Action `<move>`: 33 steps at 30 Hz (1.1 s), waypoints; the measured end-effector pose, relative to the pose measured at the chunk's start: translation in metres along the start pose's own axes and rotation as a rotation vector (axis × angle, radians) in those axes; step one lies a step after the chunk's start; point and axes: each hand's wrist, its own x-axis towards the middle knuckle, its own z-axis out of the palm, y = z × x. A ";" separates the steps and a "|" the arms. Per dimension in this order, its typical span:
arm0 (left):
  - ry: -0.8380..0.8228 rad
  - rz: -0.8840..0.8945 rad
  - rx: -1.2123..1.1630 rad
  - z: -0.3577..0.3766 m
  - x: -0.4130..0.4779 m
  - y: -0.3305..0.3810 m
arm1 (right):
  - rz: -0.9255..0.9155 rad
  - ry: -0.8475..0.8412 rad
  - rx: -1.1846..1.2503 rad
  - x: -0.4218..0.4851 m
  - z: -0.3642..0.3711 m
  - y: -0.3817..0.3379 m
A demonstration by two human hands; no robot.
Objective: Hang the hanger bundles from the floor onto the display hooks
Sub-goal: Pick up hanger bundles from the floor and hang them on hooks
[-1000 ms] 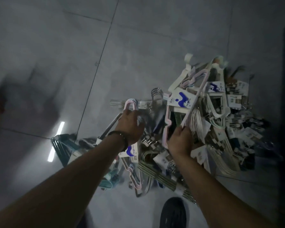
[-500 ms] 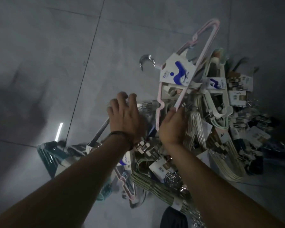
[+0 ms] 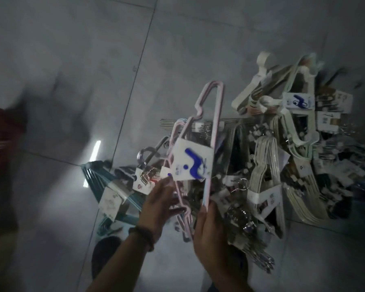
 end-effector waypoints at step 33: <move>-0.034 -0.196 -0.198 -0.039 0.034 -0.027 | 0.395 -0.187 0.733 0.118 0.007 -0.098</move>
